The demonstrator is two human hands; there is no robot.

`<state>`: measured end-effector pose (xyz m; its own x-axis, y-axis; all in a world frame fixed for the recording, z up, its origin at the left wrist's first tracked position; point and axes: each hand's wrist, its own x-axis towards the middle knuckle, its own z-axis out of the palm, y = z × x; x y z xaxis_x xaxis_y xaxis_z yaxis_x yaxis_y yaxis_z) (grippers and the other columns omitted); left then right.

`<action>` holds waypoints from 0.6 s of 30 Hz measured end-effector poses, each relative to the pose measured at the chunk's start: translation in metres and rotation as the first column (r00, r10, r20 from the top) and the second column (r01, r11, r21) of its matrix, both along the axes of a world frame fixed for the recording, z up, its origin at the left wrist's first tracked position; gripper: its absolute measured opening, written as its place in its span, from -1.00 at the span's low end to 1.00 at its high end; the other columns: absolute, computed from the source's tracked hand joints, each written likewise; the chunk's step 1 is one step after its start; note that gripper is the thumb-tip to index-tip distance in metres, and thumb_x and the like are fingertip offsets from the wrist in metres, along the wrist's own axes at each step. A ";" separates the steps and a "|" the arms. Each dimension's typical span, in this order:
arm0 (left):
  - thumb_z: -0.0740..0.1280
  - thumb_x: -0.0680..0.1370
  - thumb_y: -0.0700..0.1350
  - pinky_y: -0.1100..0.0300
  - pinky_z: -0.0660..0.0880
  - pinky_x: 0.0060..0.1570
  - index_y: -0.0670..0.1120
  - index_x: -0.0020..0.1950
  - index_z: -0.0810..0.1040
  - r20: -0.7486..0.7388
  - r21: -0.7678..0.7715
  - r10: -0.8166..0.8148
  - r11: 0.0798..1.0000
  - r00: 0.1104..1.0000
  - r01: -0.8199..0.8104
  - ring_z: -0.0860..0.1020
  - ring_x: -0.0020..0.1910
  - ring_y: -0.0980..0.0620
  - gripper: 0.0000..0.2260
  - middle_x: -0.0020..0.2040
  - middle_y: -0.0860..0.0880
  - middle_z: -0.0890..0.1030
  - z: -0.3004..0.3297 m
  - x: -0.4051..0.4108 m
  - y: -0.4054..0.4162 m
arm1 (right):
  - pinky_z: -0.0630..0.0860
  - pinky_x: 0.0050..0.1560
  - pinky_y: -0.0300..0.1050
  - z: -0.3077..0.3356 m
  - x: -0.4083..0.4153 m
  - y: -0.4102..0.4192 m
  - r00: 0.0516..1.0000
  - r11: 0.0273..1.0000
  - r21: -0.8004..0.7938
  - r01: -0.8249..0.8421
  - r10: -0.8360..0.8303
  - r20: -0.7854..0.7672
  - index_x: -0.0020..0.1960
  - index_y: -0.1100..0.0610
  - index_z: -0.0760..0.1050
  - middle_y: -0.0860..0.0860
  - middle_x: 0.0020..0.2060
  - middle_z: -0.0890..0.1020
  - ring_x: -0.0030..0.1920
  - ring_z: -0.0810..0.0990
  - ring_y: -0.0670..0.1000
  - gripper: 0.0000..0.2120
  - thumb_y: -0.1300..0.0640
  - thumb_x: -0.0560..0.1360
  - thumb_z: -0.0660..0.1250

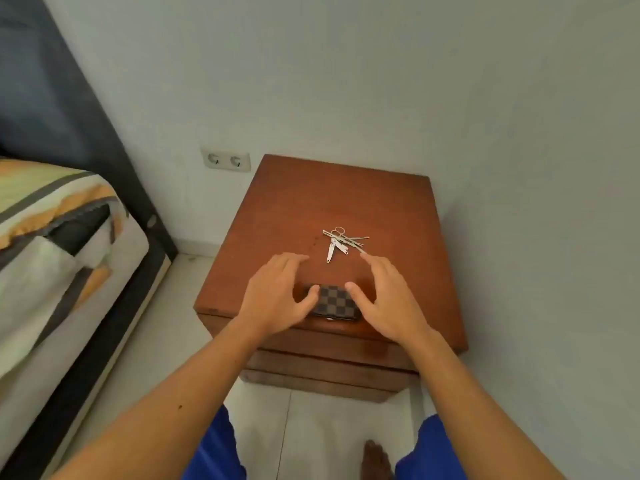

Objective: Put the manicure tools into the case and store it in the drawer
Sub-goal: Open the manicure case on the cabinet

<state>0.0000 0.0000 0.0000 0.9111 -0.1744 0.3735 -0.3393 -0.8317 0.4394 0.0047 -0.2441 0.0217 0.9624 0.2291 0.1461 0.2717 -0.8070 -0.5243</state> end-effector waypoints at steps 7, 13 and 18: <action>0.47 0.58 0.21 0.07 0.40 0.47 -0.06 0.59 0.38 -0.207 0.036 -0.180 0.981 0.962 0.192 0.44 0.46 -0.01 -0.33 0.50 -0.03 0.50 -0.020 -0.020 0.008 | 0.40 0.47 -0.02 -0.021 -0.034 0.003 0.994 0.996 -0.032 -0.079 0.076 -0.075 0.56 0.03 0.30 -0.07 0.46 0.42 0.44 0.38 -0.04 -0.35 -0.19 0.57 0.37; 0.46 0.60 0.21 0.01 0.41 0.47 -0.01 0.57 0.44 -0.222 0.024 -0.176 0.982 0.959 0.186 0.42 0.43 0.04 -0.40 0.46 0.03 0.51 -0.023 -0.010 0.013 | 0.32 0.50 -0.16 -0.027 -0.033 -0.001 0.996 0.997 -0.023 -0.077 0.076 -0.053 0.53 0.06 0.40 -0.07 0.44 0.46 0.45 0.38 -0.06 -0.43 -0.07 0.58 0.43; 0.57 0.50 0.21 0.11 0.46 0.31 0.06 0.50 0.52 -0.243 -0.094 -0.148 0.987 0.959 0.129 0.45 0.25 0.13 -0.39 0.29 0.18 0.57 -0.032 -0.005 0.017 | 0.40 0.38 -0.20 -0.028 -0.018 -0.011 0.995 0.998 0.026 -0.061 0.063 -0.082 0.41 -0.02 0.53 -0.12 0.31 0.59 0.33 0.50 -0.10 -0.51 -0.13 0.53 0.46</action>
<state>-0.0054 0.0173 -0.0324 0.9458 -0.2853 0.1551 -0.3206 -0.7450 0.5849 -0.0138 -0.2552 -0.0059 0.9554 0.2863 0.0723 0.2756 -0.7771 -0.5658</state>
